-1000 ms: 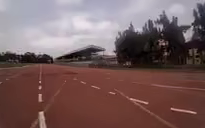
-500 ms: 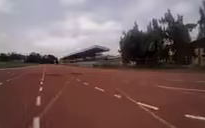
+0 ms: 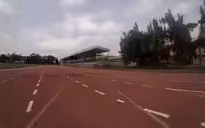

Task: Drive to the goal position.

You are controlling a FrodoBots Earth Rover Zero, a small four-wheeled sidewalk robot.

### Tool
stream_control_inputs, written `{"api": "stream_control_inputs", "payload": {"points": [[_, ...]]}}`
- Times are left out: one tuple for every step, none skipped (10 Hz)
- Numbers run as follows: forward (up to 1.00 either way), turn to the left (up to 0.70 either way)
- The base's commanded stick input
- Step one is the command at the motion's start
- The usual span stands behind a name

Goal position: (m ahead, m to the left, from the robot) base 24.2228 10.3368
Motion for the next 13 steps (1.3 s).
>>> {"api": "stream_control_inputs", "payload": {"points": [[0.45, 0.00], [0.45, 0.00], [0.45, 0.00], [0.45, 0.00], [0.45, 0.00], [0.45, 0.00], [0.45, 0.00], [0.45, 0.00], [0.45, 0.00], [0.45, 0.00], [0.45, 0.00], [0.45, 0.27], [0.45, 0.27]]}}
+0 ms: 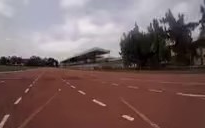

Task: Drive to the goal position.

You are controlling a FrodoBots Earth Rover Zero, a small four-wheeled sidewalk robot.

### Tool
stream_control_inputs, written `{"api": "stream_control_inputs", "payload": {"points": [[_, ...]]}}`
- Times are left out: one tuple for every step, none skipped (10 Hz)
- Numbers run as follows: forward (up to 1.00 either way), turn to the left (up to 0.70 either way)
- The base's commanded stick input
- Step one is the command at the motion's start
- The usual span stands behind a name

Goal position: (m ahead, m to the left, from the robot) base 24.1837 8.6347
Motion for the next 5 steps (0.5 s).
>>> {"api": "stream_control_inputs", "payload": {"points": [[0.45, 0.27], [0.45, 0.27], [0.45, 0.27], [0.45, 0.27], [0.45, 0.27]]}}
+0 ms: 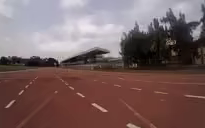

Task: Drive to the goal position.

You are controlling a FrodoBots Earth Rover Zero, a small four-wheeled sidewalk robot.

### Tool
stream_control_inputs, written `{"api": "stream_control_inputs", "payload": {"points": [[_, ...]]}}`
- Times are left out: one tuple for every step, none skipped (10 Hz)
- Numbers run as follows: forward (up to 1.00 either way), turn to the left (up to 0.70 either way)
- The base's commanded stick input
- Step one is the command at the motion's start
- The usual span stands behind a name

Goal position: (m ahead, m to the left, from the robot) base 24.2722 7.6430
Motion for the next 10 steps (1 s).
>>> {"api": "stream_control_inputs", "payload": {"points": [[0.45, 0.27], [0.45, 0.27], [0.45, 0.27], [0.45, 0.27], [0.45, 0.27], [0.45, 0.27], [0.45, 0.27], [0.45, 0.27], [0.45, 0.27], [0.45, 0.27]]}}
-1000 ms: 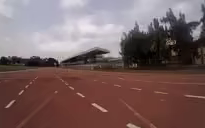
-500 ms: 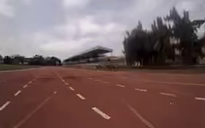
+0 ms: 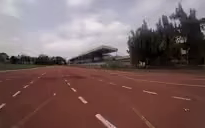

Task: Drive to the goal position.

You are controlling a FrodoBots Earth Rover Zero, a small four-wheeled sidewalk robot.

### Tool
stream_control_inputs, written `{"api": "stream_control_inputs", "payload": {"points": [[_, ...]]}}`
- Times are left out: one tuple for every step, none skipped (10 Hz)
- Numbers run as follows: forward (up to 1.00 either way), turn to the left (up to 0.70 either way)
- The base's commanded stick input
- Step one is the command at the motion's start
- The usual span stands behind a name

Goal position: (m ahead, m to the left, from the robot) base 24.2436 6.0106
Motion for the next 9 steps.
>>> {"api": "stream_control_inputs", "payload": {"points": [[0.45, 0.27], [0.45, 0.27], [0.45, 0.27], [0.45, 0.27], [0.45, 0.27], [0.45, 0.27], [0.45, 0.27], [0.45, 0.27], [0.45, 0.27]]}}
